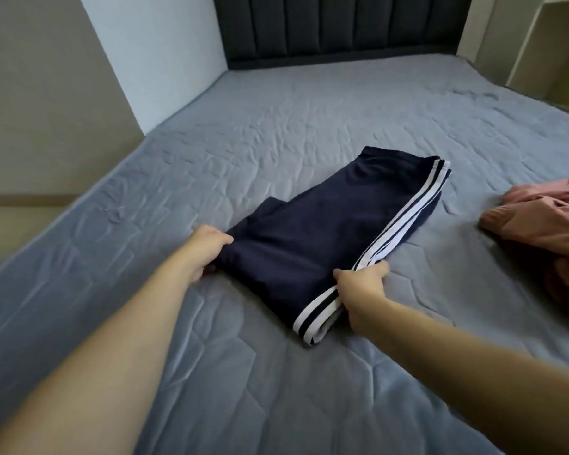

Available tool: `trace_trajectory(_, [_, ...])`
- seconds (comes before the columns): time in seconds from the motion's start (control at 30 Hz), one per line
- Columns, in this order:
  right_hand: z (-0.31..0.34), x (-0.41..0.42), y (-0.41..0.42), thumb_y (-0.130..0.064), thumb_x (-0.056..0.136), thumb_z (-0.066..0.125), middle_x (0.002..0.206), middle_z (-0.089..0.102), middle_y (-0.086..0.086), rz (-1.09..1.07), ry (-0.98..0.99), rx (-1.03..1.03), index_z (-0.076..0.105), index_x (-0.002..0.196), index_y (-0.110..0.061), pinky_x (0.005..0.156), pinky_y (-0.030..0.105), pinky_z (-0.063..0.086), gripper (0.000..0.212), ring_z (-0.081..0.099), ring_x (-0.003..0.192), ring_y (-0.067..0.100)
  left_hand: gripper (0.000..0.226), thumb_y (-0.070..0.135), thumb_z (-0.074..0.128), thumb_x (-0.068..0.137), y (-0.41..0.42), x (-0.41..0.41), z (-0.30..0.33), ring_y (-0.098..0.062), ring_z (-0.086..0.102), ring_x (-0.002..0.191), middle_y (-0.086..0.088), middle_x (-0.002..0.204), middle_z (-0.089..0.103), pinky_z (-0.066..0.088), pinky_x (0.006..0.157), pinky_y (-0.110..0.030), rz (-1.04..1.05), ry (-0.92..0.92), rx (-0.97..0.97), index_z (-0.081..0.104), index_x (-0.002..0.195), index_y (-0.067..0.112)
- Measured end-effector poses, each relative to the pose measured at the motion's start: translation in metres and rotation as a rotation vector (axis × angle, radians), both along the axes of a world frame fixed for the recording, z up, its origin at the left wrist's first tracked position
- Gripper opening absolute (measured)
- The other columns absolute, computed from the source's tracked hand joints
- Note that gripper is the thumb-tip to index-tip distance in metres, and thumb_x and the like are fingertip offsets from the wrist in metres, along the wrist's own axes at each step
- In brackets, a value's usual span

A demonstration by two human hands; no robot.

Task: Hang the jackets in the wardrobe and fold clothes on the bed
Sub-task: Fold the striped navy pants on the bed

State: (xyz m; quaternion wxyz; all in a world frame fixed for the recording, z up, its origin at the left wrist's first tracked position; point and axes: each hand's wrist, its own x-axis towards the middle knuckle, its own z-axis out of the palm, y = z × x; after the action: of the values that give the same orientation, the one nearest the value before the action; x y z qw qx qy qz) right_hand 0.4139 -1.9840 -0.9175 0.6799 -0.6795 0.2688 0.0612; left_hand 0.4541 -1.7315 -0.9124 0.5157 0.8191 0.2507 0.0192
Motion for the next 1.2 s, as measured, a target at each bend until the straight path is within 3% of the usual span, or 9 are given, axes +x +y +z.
trace_trajectory(0.17, [0.009,-0.018,0.006,-0.028,0.076,0.069,0.145,0.012,0.005,0.086,-0.152,-0.617,0.001,0.148,-0.030,0.108,0.039,0.026,0.099,0.024,0.131,0.030,0.055,-0.006,0.048,0.088,0.007,-0.021,-0.009,-0.022,0.054,0.080,-0.015,0.115,0.053,0.046,0.061,-0.032,0.052,-0.075,-0.302,0.040,0.135,0.022])
trace_trajectory(0.23, [0.013,-0.025,-0.002,-0.020,0.076,0.063,0.144,0.011,0.001,0.217,-0.517,-0.971,0.007,0.149,-0.030,0.113,0.040,0.014,0.093,0.016,0.132,0.025,0.061,-0.003,0.050,0.080,0.005,-0.019,-0.007,-0.026,0.052,0.094,-0.015,0.125,0.045,0.047,0.078,-0.034,0.000,-0.067,0.047,0.039,0.134,0.024])
trace_trajectory(0.37, [0.009,-0.036,-0.019,-0.027,0.085,0.059,0.113,0.056,0.008,0.849,-1.347,-1.378,0.064,0.111,-0.016,0.090,0.042,0.038,0.028,0.051,0.101,0.032,0.075,-0.004,0.049,0.068,-0.001,-0.034,-0.013,-0.031,0.033,0.122,-0.004,0.134,0.022,0.033,0.108,-0.040,-0.429,-0.165,0.834,0.038,0.134,0.030])
trace_trajectory(0.47, [-0.009,-0.049,-0.028,-0.057,0.089,0.041,0.117,0.053,0.001,1.367,-1.045,-1.421,0.056,0.119,-0.020,0.097,0.036,0.038,0.050,0.052,0.106,0.024,0.085,0.001,0.055,0.073,0.009,-0.043,-0.018,-0.027,0.018,0.135,0.003,0.148,0.010,0.027,0.114,-0.042,-0.604,-0.158,0.988,0.029,0.143,0.041])
trace_trajectory(0.67, [-0.011,-0.037,-0.029,-0.045,0.087,0.048,0.115,0.051,-0.001,1.257,-1.043,-1.450,0.053,0.119,-0.022,0.092,0.034,0.040,0.040,0.049,0.104,0.023,0.062,-0.002,0.049,0.080,0.013,-0.042,-0.024,-0.029,0.033,0.129,-0.002,0.146,0.036,0.033,0.107,-0.039,-0.433,-0.304,1.008,0.057,0.132,0.033])
trace_trajectory(0.8, [0.011,-0.018,-0.023,-0.025,0.079,0.056,0.087,0.060,-0.003,0.929,-0.944,-1.049,0.053,0.087,-0.021,0.068,0.032,0.045,0.010,0.059,0.085,0.024,0.036,-0.013,0.051,0.078,-0.003,-0.015,-0.010,-0.027,0.051,0.109,-0.010,0.118,0.058,0.035,0.095,-0.018,-0.100,-0.477,0.574,0.074,0.097,0.009])
trace_trajectory(0.97, [0.051,0.036,-0.054,-0.027,0.072,0.047,0.053,0.037,-0.007,0.178,-0.579,-0.171,0.033,0.061,-0.017,0.055,0.031,0.031,0.020,0.034,0.055,0.015,0.007,0.019,0.068,0.088,-0.036,0.024,0.033,-0.002,0.060,0.076,0.010,0.085,0.067,0.042,0.061,-0.014,-0.011,-0.400,-0.162,0.064,0.089,0.024])
trace_trajectory(1.1, [0.060,0.073,-0.080,-0.026,0.075,0.043,0.053,0.027,-0.009,-0.138,-0.351,0.110,0.024,0.058,-0.022,0.055,0.032,0.024,0.026,0.024,0.056,0.015,0.019,0.014,0.058,0.094,-0.066,0.071,0.050,-0.008,0.064,0.088,0.002,0.099,0.069,0.046,0.071,-0.018,-0.291,-0.229,-0.196,0.061,0.113,0.016])
trace_trajectory(1.2, [0.062,0.105,-0.100,-0.029,0.080,0.046,0.064,0.045,-0.006,-0.194,-0.250,0.204,0.044,0.068,-0.019,0.059,0.030,0.034,0.015,0.039,0.058,0.017,0.005,0.015,0.055,0.097,-0.095,0.114,0.068,-0.007,0.056,0.074,0.004,0.084,0.063,0.043,0.063,-0.016,-0.259,-0.300,-0.079,0.058,0.096,0.019])
